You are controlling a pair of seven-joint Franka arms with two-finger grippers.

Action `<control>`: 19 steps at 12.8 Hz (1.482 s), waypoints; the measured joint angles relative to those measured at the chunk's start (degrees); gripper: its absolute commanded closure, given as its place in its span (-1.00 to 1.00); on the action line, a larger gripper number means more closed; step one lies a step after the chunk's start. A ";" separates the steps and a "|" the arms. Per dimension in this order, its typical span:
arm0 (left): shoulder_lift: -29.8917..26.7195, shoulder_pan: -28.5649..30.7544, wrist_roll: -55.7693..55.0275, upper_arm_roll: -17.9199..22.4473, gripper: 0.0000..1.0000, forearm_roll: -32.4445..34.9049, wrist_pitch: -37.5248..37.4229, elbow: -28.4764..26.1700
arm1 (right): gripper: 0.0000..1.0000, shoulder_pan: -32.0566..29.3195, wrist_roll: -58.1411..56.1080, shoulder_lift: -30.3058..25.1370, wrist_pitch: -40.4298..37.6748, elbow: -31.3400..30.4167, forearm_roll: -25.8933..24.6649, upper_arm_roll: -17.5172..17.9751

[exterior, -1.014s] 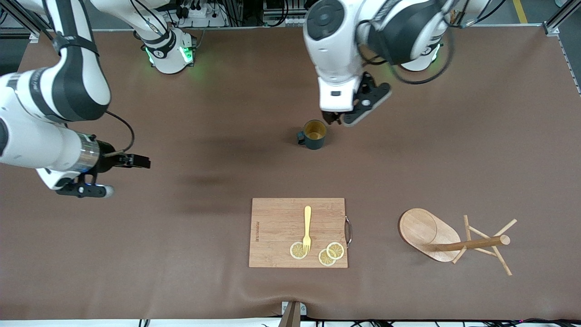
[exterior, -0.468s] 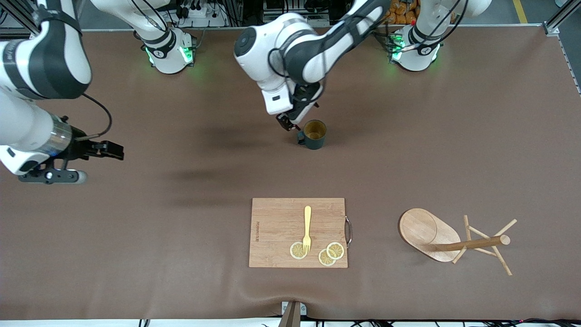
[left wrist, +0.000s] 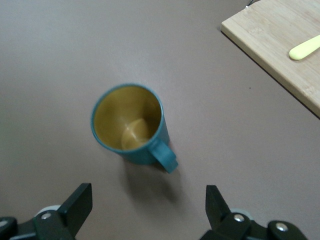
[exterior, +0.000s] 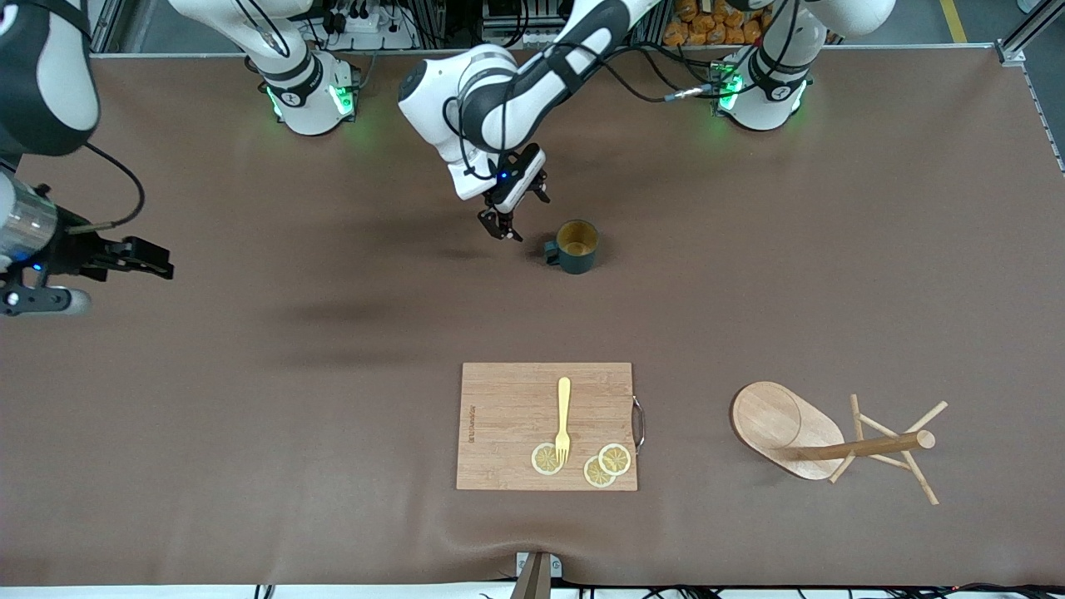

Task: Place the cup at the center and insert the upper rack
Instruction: 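Move the left gripper down to the mug handle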

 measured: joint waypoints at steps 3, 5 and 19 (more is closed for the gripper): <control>4.10 -3.55 -8.10 4.07 -1.00 0.10 2.40 0.75 | -1.00 -0.81 -0.01 -4.84 -0.12 -3.78 -0.05 0.00; 5.85 -4.30 -12.92 4.52 -1.00 0.71 3.57 0.87 | -1.00 -1.27 -0.01 -6.24 -0.22 -5.05 -0.05 0.00; 8.28 -7.11 -18.40 7.82 -1.00 4.54 4.17 1.34 | -1.00 -1.11 0.01 -6.36 -0.50 -6.83 -0.04 1.10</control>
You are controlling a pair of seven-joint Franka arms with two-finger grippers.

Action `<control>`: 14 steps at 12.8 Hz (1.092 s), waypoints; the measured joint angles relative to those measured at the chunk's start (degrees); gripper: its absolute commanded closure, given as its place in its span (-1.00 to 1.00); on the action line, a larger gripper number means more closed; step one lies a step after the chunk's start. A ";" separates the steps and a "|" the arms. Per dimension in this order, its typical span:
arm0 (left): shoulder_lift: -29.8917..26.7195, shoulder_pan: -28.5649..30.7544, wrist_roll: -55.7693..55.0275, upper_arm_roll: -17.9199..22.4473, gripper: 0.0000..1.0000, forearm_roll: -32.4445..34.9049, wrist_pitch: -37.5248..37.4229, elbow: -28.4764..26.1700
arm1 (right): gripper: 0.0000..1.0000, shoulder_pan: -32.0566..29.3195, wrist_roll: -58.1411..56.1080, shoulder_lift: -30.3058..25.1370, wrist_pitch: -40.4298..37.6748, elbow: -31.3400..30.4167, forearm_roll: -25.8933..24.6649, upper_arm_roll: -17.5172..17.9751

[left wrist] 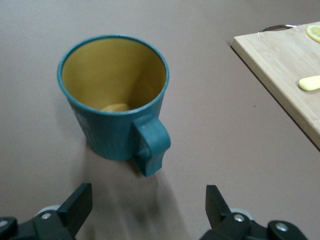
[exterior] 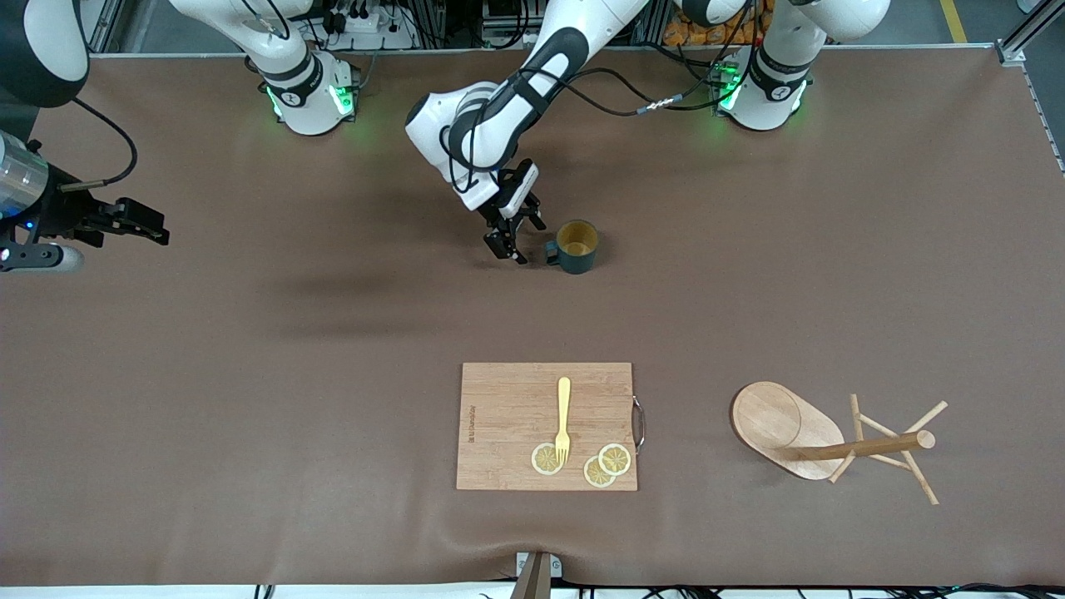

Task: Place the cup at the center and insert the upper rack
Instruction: 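Move the left gripper down to the mug handle, then close the left gripper on the teal mug handle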

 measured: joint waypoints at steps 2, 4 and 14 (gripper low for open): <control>0.05 0.01 0.00 0.16 -1.00 0.00 -0.83 0.00 | -1.00 0.00 0.00 0.00 0.00 0.00 0.00 0.03; 0.15 -0.01 0.00 0.16 -1.00 -0.13 -1.66 -0.01 | -1.00 0.00 0.00 -0.08 0.00 0.01 0.00 0.06; 1.50 0.33 -0.04 0.41 -1.00 -1.93 -2.23 -0.02 | -1.00 -0.25 -0.97 -4.03 -2.68 2.32 0.03 -1.22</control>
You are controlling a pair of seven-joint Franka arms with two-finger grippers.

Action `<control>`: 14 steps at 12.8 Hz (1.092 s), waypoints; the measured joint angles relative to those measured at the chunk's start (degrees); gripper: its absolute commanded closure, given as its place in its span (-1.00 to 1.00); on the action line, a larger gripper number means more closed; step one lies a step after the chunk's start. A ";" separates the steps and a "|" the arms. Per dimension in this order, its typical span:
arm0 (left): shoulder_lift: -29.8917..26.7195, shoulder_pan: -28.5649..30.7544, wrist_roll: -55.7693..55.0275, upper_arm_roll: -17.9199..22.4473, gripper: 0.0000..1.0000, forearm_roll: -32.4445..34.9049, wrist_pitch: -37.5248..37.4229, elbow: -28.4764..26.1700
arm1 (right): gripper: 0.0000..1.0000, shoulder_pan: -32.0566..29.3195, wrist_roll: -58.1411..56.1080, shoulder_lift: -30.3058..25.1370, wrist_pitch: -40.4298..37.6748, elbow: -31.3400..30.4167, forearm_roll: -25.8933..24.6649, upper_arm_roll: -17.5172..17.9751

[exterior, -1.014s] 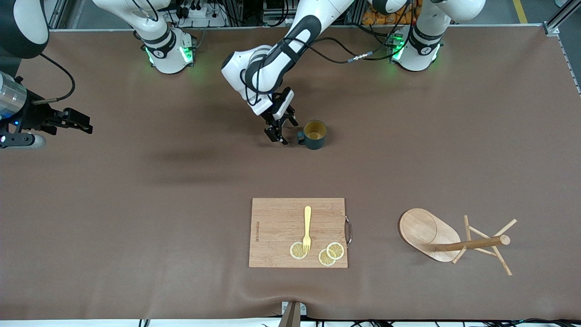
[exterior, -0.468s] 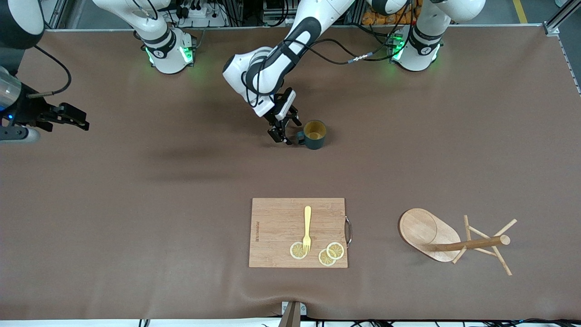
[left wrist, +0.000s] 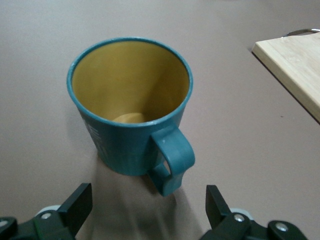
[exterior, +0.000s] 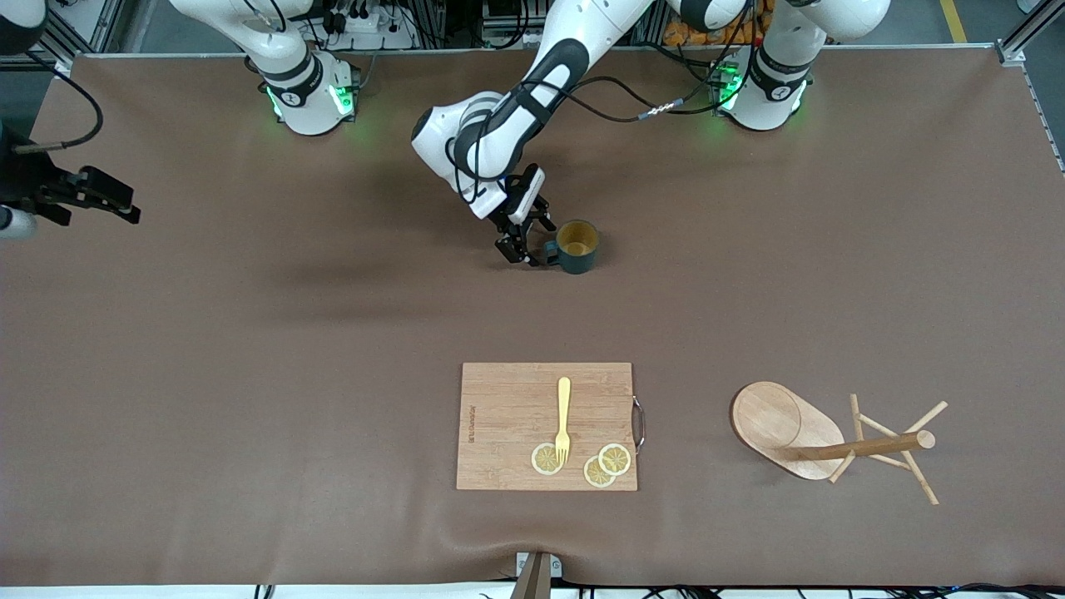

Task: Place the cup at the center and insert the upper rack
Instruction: 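Close the left gripper on the teal mug handle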

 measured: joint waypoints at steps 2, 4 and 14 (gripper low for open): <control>0.00 0.59 0.00 0.25 -1.00 -0.39 -0.04 0.00 | -1.00 -0.03 0.00 -0.16 -0.93 0.68 0.16 -0.87; 0.00 1.23 0.00 0.31 -1.00 -1.16 -0.67 0.00 | -1.00 -0.11 0.00 -0.16 -1.51 0.76 0.77 -1.34; 0.00 2.02 -0.05 0.36 -0.24 -4.77 -2.66 0.07 | -1.00 -2.81 2.17 -0.15 -2.83 3.50 2.85 1.66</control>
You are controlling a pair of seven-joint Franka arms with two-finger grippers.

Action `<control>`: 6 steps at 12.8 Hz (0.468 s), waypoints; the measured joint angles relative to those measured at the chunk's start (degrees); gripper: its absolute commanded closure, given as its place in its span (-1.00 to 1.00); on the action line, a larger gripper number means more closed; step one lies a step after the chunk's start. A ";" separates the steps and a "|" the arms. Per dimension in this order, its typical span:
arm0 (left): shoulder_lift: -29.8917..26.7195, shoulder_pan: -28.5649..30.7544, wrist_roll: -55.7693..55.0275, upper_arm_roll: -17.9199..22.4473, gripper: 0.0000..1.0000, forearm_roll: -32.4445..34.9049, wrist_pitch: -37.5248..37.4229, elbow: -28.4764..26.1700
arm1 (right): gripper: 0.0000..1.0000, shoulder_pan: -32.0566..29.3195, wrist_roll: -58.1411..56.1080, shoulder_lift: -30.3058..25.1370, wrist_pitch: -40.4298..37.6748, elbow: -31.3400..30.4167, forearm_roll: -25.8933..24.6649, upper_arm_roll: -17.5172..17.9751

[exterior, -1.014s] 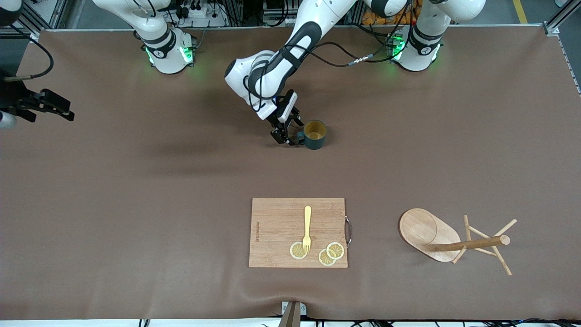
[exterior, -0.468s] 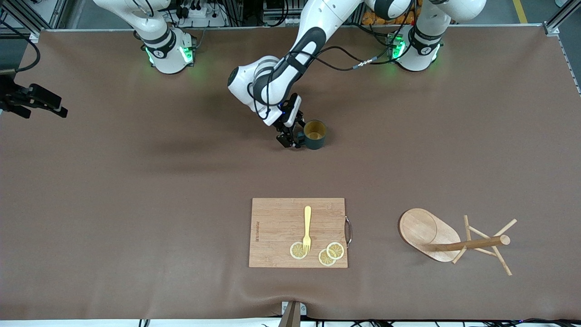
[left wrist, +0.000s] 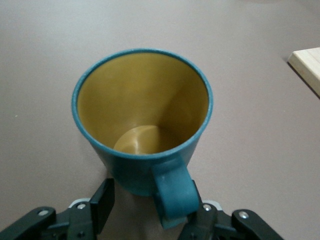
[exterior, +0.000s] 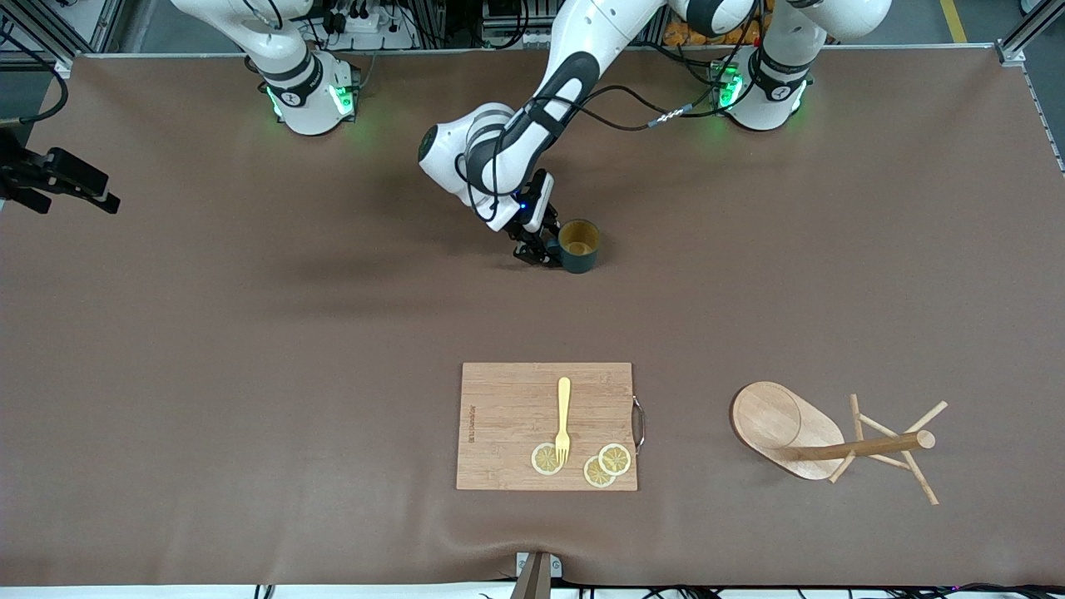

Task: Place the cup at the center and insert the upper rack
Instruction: 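Close the left gripper on the teal mug handle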

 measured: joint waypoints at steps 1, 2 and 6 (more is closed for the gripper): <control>0.00 0.14 -0.01 0.00 -0.17 -0.17 -0.25 0.07 | -1.00 0.00 -0.02 0.00 -1.18 0.29 -0.26 -0.02; 0.00 0.27 -0.01 0.00 -0.06 -0.29 -0.42 0.15 | -1.00 -0.01 -0.28 -0.01 -2.69 0.75 -0.43 -0.02; -0.01 0.38 -0.01 0.00 0.68 -0.40 -0.59 0.40 | -1.00 -0.08 -1.42 -0.01 -5.18 1.55 -1.34 -0.24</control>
